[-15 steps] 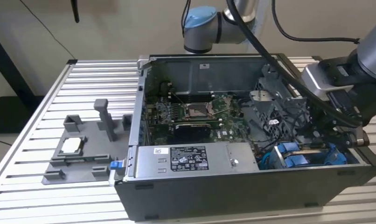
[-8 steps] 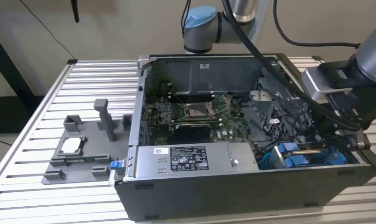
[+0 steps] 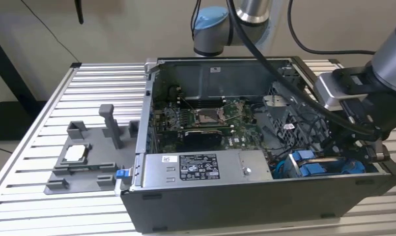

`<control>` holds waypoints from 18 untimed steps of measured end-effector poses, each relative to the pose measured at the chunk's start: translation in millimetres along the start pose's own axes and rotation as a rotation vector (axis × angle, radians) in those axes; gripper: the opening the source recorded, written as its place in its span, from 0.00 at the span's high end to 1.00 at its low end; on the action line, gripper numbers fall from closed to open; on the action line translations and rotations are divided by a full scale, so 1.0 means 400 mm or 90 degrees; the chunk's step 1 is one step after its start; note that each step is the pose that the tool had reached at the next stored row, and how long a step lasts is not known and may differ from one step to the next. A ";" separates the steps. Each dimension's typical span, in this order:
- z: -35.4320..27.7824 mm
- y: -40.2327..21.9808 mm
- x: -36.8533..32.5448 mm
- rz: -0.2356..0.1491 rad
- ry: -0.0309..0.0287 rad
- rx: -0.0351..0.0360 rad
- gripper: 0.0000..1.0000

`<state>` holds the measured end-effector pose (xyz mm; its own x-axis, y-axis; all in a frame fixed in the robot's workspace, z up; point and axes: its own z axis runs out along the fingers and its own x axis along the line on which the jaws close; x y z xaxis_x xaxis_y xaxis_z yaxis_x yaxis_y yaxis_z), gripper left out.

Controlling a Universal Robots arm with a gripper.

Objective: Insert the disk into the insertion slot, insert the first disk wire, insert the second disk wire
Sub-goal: 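Insert the second disk wire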

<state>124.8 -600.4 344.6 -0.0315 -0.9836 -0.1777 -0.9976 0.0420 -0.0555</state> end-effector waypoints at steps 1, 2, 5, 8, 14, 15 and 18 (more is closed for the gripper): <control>0.001 0.000 -0.001 0.001 0.0003 0.0002 0.84; 0.001 0.000 -0.002 0.001 0.0003 0.0003 0.84; 0.002 0.001 -0.007 0.001 0.0003 0.0005 0.84; 0.002 0.000 -0.007 0.001 0.0004 0.0008 0.84; 0.003 -0.008 -0.007 0.001 -0.0011 0.0006 0.84; 0.003 -0.011 -0.008 0.002 -0.0020 0.0006 0.84; 0.003 -0.016 -0.007 0.002 -0.0039 0.0006 0.84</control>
<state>131.2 -597.5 344.3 -0.0338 -0.9824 -0.1838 -0.9974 0.0448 -0.0560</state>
